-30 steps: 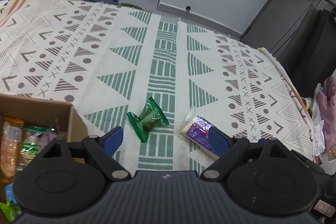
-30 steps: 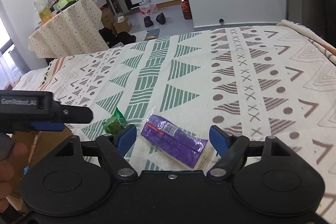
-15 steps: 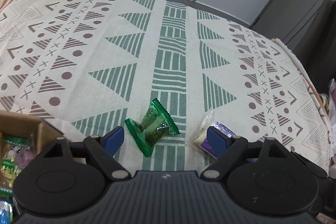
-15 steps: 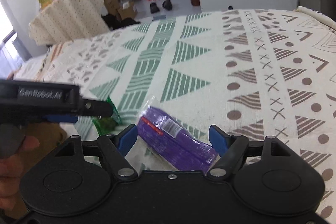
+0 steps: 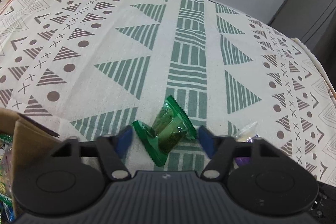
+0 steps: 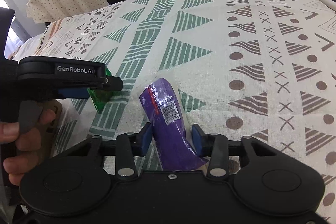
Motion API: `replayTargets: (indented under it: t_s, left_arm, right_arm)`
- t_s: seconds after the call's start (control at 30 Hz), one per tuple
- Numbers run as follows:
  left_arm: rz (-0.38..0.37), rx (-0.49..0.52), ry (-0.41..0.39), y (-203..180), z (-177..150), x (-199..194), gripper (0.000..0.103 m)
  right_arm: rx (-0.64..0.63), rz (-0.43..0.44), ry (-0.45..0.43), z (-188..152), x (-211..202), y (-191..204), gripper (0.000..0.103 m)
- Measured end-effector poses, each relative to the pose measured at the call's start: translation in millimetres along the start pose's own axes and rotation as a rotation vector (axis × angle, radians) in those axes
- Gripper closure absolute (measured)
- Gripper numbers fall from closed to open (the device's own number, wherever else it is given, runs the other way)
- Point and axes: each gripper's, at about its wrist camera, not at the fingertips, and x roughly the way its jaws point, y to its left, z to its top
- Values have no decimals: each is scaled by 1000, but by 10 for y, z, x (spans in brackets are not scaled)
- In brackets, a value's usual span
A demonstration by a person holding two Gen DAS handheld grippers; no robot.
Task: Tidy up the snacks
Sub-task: 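Grasp the green candy with the left tool while the right tool grasps the purple-white bar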
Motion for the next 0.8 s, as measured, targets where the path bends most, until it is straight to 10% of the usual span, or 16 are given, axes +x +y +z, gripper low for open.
replayTargets:
  t_s: [0.2, 0.8]
  left_arm:
    - [-3, -20, -9, 23, -29, -84, 68]
    - [-75, -23, -96, 45, -137, -929, 68]
  right_arm:
    - [31, -1, 1, 10, -44, -21, 69]
    - [139, 79, -95, 52, -430, 84, 71]
